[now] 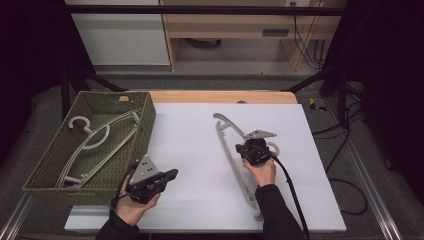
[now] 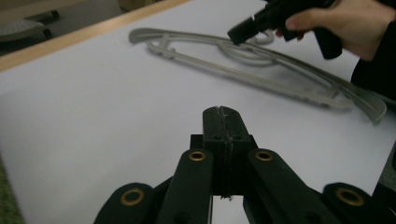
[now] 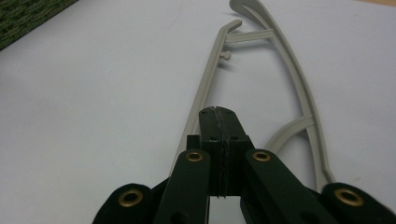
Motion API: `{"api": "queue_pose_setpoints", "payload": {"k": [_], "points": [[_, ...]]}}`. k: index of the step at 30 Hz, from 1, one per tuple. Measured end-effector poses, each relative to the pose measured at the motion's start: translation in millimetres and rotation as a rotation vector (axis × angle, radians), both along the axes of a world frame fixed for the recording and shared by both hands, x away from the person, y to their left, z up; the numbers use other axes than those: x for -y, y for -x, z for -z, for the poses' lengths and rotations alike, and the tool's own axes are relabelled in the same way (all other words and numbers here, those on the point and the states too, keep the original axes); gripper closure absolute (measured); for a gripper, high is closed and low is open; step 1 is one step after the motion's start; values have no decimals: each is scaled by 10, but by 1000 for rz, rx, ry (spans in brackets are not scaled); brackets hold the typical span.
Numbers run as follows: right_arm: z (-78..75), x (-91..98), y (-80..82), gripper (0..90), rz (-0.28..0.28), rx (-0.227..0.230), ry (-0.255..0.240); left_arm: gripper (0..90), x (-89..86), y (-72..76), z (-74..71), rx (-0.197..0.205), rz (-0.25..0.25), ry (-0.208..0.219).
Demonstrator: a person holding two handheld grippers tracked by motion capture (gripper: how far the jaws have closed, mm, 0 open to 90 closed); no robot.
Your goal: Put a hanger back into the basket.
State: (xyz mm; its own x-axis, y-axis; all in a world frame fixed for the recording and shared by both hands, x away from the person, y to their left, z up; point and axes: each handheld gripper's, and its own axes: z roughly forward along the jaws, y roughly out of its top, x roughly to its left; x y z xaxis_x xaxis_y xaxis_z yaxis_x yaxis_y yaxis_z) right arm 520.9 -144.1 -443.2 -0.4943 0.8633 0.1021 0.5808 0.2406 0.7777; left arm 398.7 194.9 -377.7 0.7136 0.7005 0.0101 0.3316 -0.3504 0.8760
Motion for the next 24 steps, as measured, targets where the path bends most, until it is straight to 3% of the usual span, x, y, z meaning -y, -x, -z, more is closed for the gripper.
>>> {"api": "queue_pose_setpoints", "payload": {"k": [4,9,14,22,24], "points": [[37,-66,-135,900,11,-25,29,900,-211,-11,-136,22,-47,40],[135,-137,-247,900,15,-55,58,900,-385,-37,-208,20,-75,53],[238,-153,-288,900,8,-72,97,900,-443,-66,-205,10,-89,55],[288,-264,-245,900,-29,-118,92,900,-528,-61,-254,22,-110,66],[300,-284,-225,900,-62,-115,91,900,-539,-62,-259,23,-110,67]]}}
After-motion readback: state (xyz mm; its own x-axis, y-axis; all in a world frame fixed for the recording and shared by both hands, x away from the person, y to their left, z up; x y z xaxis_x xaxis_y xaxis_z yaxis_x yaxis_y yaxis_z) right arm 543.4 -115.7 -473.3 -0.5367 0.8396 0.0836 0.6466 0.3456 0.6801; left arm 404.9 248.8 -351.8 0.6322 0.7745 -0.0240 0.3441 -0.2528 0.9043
